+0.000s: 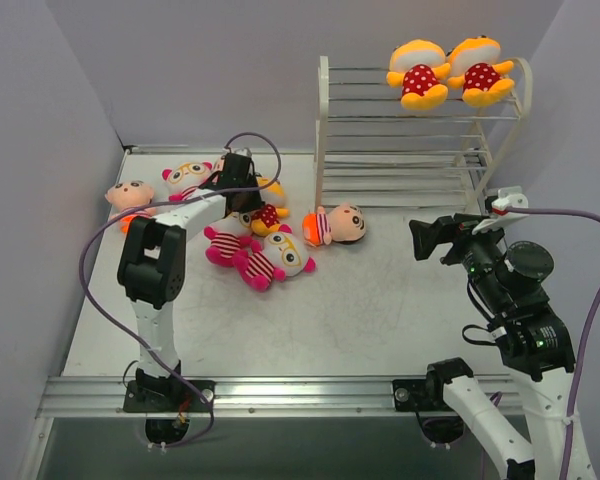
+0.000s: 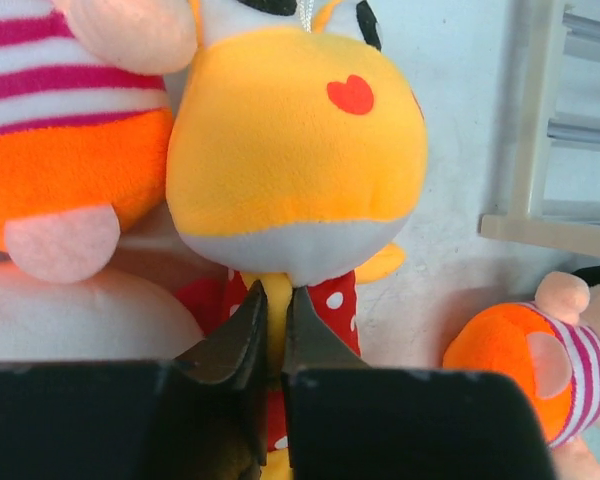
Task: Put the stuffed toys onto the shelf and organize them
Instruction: Grab a stuffed toy with the left arm
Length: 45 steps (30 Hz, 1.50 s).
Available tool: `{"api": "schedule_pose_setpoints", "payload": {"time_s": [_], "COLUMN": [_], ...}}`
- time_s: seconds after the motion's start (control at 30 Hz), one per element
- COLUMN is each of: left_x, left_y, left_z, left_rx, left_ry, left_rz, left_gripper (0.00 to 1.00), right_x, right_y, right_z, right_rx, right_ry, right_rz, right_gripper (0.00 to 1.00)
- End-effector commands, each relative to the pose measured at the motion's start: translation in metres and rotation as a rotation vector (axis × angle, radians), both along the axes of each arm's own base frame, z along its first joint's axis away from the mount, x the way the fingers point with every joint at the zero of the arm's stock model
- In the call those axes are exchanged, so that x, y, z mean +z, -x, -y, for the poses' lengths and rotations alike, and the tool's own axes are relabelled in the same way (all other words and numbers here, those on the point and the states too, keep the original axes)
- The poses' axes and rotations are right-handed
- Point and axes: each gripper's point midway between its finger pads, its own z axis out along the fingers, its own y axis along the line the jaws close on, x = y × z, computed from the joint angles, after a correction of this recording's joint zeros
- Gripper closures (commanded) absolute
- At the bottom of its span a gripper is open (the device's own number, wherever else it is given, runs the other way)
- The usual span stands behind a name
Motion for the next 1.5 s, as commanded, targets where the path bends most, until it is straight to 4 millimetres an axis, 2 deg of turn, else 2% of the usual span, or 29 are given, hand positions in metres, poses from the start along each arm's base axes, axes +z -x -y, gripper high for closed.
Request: {"api": "schedule_pose_setpoints", "payload": {"time_s": [0.0,0.1,0.13,0.17,0.23,0.27,0.33,0.37,0.43,0.47,0.53,0.57,0.63,0.83,0.87,0.9,0.93,0.97,1.03,1.07,1.1,1.2,1.27,1.47], "left_x": [0.052,0.078,0.088,0.108,0.12,0.138,0.152,0.167,0.178,0.194,0.201,0.214,0.228,0.252,0.262,0.258,0.266,0.266,0.268,0.268,0.265,0.272,0.272,0.273], "left_y": [0.001,0.012,0.015,0.019,0.027,0.031,0.037,0.042,0.049,0.055,0.063,0.071,0.085,0.12,0.129,0.134,0.141,0.145,0.155,0.158,0.161,0.17,0.176,0.186], "left_z": [0.001,-0.003,0.002,0.0,-0.001,-0.002,-0.004,-0.005,-0.006,-0.008,-0.01,-0.012,-0.016,-0.024,-0.027,-0.027,-0.028,-0.028,-0.028,-0.028,-0.028,-0.029,-0.029,-0.025], "left_rx": [-0.012,0.002,-0.015,-0.007,-0.005,-0.001,0.003,0.003,0.009,0.009,0.012,0.017,0.033,0.052,0.048,0.047,0.047,0.045,0.032,0.032,0.028,0.025,0.027,0.002], "left_ry": [0.056,0.09,0.123,0.149,0.17,0.19,0.22,0.235,0.257,0.271,0.29,0.313,0.346,0.424,0.441,0.448,0.469,0.475,0.495,0.498,0.503,0.537,0.561,0.585], "left_rz": [0.128,0.176,0.191,0.225,0.245,0.277,0.302,0.332,0.345,0.373,0.383,0.406,0.431,0.472,0.494,0.487,0.502,0.501,0.5,0.497,0.489,0.505,0.505,0.509], "left_gripper": [0.97,0.98,0.98,0.98,0.98,0.98,0.98,0.97,0.98,0.98,0.98,0.98,0.98,0.97,0.98,0.98,0.98,0.98,0.98,0.98,0.98,0.98,0.98,0.98], "right_x": [0.004,0.001,0.0,-0.003,-0.004,-0.005,-0.005,-0.006,-0.008,-0.01,-0.014,-0.015,-0.021,-0.042,-0.049,-0.05,-0.051,-0.053,-0.054,-0.054,-0.057,-0.066,-0.059,-0.058], "right_y": [-0.003,-0.006,-0.007,-0.009,-0.014,-0.015,-0.02,-0.022,-0.027,-0.029,-0.032,-0.032,-0.033,-0.028,-0.024,-0.023,-0.021,-0.014,-0.011,-0.005,-0.007,0.0,0.0,0.016], "right_z": [-0.002,-0.008,-0.009,-0.011,-0.014,-0.016,-0.021,-0.022,-0.027,-0.029,-0.035,-0.039,-0.047,-0.071,-0.08,-0.082,-0.086,-0.098,-0.102,-0.112,-0.114,-0.135,-0.145,-0.195], "right_rx": [0.001,0.025,0.031,0.036,0.045,0.053,0.069,0.073,0.091,0.099,0.118,0.135,0.162,0.211,0.232,0.224,0.223,0.26,0.245,0.275,0.261,0.295,0.292,0.348], "right_ry": [-0.015,-0.016,-0.02,-0.019,-0.027,-0.032,-0.04,-0.046,-0.05,-0.054,-0.065,-0.08,-0.101,-0.13,-0.126,-0.126,-0.142,-0.145,-0.167,-0.172,-0.173,-0.166,-0.196,-0.201], "right_rz": [0.003,-0.012,-0.016,-0.025,-0.032,-0.035,-0.033,-0.035,-0.041,-0.046,-0.054,-0.058,-0.068,-0.124,-0.14,-0.143,-0.15,-0.154,-0.146,-0.15,-0.152,-0.179,-0.153,-0.13], "right_gripper": [0.01,0.01,0.01,0.01,0.01,0.01,0.01,0.01,0.01,0.0,0.01,0.01,0.01,0.01,0.01,0.01,0.01,0.01,0.01,0.01,0.01,0.02,0.02,0.04]}}
